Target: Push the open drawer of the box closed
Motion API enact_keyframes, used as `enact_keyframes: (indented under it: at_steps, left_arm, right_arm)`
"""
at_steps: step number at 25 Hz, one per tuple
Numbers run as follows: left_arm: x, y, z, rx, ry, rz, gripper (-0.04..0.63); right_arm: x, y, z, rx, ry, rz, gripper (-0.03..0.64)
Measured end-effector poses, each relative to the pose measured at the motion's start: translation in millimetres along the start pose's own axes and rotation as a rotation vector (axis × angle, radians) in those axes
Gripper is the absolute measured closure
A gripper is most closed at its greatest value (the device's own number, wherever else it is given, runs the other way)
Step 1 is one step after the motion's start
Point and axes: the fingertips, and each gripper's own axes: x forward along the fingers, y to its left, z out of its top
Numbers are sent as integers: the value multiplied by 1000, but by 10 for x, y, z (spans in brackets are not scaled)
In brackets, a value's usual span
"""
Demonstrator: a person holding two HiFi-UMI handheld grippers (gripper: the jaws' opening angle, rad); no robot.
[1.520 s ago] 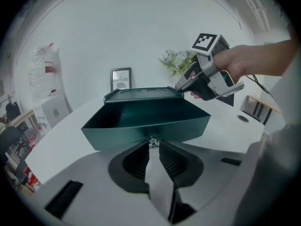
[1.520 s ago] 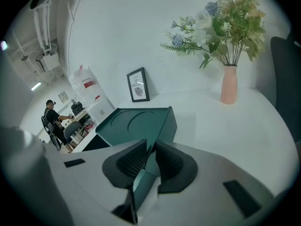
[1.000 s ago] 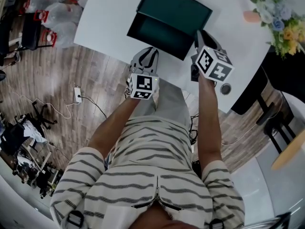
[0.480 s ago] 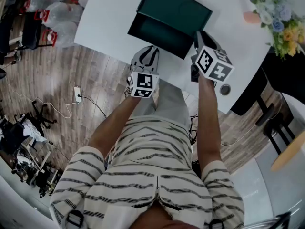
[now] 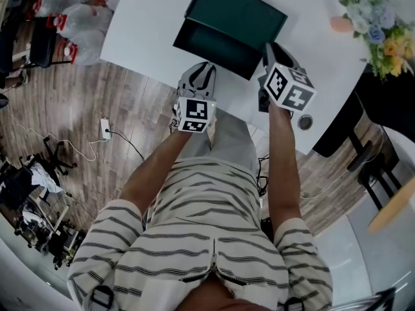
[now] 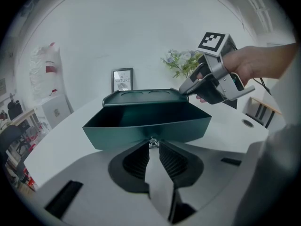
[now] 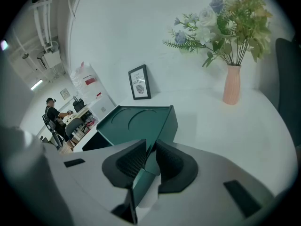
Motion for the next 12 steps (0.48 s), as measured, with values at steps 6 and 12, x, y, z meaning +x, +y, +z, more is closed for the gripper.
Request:
enact_keyframes:
  at_steps: [6,12]
  left_arm:
    - [54,-7,0,-5,8,2,528]
    - [104,9,14,-31,17,4,529]
  right_arm:
    - [8,-11,-20,2,4,4,538]
    - [29,-10,-51,4,7,14,537]
